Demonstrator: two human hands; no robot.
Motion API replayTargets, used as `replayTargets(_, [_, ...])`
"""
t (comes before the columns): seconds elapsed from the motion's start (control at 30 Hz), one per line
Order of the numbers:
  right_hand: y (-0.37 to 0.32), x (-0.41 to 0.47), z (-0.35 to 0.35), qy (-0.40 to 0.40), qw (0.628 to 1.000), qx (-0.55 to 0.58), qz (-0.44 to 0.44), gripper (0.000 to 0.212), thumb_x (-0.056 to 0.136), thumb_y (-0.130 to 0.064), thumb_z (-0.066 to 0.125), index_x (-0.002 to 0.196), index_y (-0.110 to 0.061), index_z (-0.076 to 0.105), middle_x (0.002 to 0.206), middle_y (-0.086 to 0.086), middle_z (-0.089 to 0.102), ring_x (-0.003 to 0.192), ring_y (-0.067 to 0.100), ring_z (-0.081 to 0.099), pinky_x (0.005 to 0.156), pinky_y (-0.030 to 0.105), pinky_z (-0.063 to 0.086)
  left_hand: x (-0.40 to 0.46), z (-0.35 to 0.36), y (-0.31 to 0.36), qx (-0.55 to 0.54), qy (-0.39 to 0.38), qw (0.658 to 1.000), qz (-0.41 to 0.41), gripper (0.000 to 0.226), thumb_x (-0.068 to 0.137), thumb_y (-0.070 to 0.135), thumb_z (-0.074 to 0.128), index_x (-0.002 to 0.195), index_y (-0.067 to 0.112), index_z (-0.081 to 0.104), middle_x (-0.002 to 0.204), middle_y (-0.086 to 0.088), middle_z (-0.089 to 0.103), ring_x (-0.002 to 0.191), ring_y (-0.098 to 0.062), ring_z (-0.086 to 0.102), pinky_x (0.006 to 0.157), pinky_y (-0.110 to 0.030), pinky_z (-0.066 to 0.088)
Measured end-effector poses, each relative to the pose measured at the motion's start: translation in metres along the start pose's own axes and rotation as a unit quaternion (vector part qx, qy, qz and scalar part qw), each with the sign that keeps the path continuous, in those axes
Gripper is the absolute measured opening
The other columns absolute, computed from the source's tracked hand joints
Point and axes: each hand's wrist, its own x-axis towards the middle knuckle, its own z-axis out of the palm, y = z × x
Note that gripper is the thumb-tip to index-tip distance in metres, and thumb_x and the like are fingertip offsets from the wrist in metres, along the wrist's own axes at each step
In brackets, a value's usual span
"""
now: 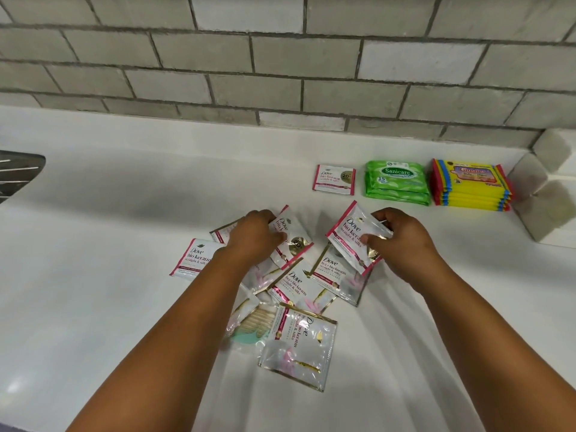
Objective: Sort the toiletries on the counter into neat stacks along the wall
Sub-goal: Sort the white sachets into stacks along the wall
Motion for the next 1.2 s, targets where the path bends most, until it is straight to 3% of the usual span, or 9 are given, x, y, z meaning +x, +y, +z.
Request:
replayTargets(0.07, [-0.001, 0.009, 0.001, -0.002, 1.000, -0.002, -0.004, 0.021, 0.083, -0.013, 0.071, 0.099, -0.020, 0.060, 0.092, 0.001, 0.069, 0.074, 0.014, 0.064, 0.061, 0.025, 0.045, 0.002, -0.007, 0.005, -0.103, -0.028, 0.994, -0.005, 0.023, 0.091, 0.027, 0.063, 0.112, 0.017, 0.058, 0.101, -0.002, 0.066, 0.078, -0.014, 0.064, 0.060, -0.026, 0.053])
replayTargets(0.2, [-0.003, 0.036, 0.001, -0.014, 1.000, -0.015, -0.010, 0.022, 0.084, -0.016, 0.071, 0.101, -0.023, 0.059, 0.093, -0.006, 0.064, 0.072, 0.005, 0.060, 0.057, 0.020, 0.040, 0.017, -0.011, 0.008, -0.269, -0.049, 0.961, -0.040, 0.009, 0.093, 0.020, 0.061, 0.101, 0.018, 0.056, 0.102, -0.005, 0.069, 0.089, -0.022, 0.070, 0.076, -0.041, 0.061])
replayTargets(0.3, [-0.007, 0.064, -0.001, -0.021, 0.999, -0.030, -0.018, 0.022, 0.084, -0.016, 0.070, 0.099, -0.025, 0.057, 0.092, -0.004, 0.065, 0.071, 0.012, 0.063, 0.057, 0.025, 0.042, 0.035, -0.009, 0.014, -0.323, -0.027, 0.945, -0.052, 0.009, 0.094, 0.017, 0.061, 0.100, 0.016, 0.056, 0.104, -0.007, 0.070, 0.089, -0.021, 0.070, 0.074, -0.035, 0.061])
replayTargets(0.4, [-0.012, 0.097, -0.005, -0.017, 0.997, -0.062, -0.049, 0.019, 0.084, -0.013, 0.069, 0.100, -0.016, 0.059, 0.091, 0.000, 0.065, 0.078, 0.021, 0.062, 0.063, 0.028, 0.046, 0.058, -0.006, 0.019, -0.364, -0.011, 0.930, -0.052, 0.017, 0.093, 0.014, 0.062, 0.108, 0.011, 0.056, 0.108, -0.009, 0.069, 0.092, -0.022, 0.070, 0.073, -0.034, 0.061])
replayTargets(0.53, [-0.022, 0.145, -0.008, -0.029, 0.994, -0.081, -0.074, 0.019, 0.083, -0.010, 0.070, 0.099, -0.015, 0.060, 0.085, -0.002, 0.062, 0.067, 0.014, 0.060, 0.055, 0.021, 0.043, 0.087, 0.003, 0.025, -0.428, 0.007, 0.902, -0.053, 0.018, 0.093, 0.009, 0.061, 0.110, 0.007, 0.057, 0.108, -0.012, 0.070, 0.094, -0.025, 0.070, 0.070, -0.031, 0.060])
replayTargets(0.67, [-0.024, 0.192, -0.005, -0.076, 0.987, -0.105, -0.095, 0.023, 0.082, -0.009, 0.072, 0.102, -0.013, 0.061, 0.089, 0.002, 0.065, 0.068, 0.015, 0.062, 0.051, 0.012, 0.042, 0.112, 0.010, 0.030, -0.468, 0.027, 0.880, -0.070, 0.011, 0.093, 0.009, 0.061, 0.104, 0.011, 0.058, 0.105, -0.009, 0.071, 0.091, -0.022, 0.070, 0.072, -0.032, 0.059])
replayTargets(0.9, [-0.010, 0.245, 0.014, -0.163, 0.961, -0.190, -0.115, 0.027, 0.080, -0.017, 0.075, 0.104, -0.017, 0.063, 0.103, 0.000, 0.063, 0.093, 0.019, 0.058, 0.072, 0.027, 0.043, 0.145, 0.013, 0.012, -0.483, 0.052, 0.868, -0.102, 0.009, 0.091, 0.013, 0.065, 0.090, 0.019, 0.058, 0.105, -0.009, 0.071, 0.094, -0.026, 0.070, 0.080, -0.039, 0.059])
replayTargets(1.07, [0.003, 0.254, 0.026, -0.135, 0.948, -0.256, -0.130, 0.032, 0.080, -0.019, 0.074, 0.109, -0.021, 0.061, 0.108, -0.003, 0.062, 0.099, 0.017, 0.056, 0.081, 0.029, 0.045, 0.154, 0.012, 0.005, -0.501, 0.054, 0.856, -0.113, 0.009, 0.092, 0.011, 0.064, 0.090, 0.017, 0.057, 0.102, -0.010, 0.072, 0.092, -0.023, 0.070, 0.074, -0.034, 0.057])
replayTargets(1.2, [0.009, 0.251, 0.036, -0.070, 0.929, -0.324, -0.164, 0.032, 0.078, -0.027, 0.073, 0.107, -0.022, 0.061, 0.108, 0.000, 0.066, 0.101, 0.024, 0.059, 0.084, 0.037, 0.048, 0.152, 0.012, 0.006, -0.508, 0.052, 0.853, -0.108, 0.006, 0.092, 0.012, 0.063, 0.095, 0.015, 0.059, 0.101, -0.007, 0.073, 0.091, -0.021, 0.071, 0.068, -0.027, 0.057])
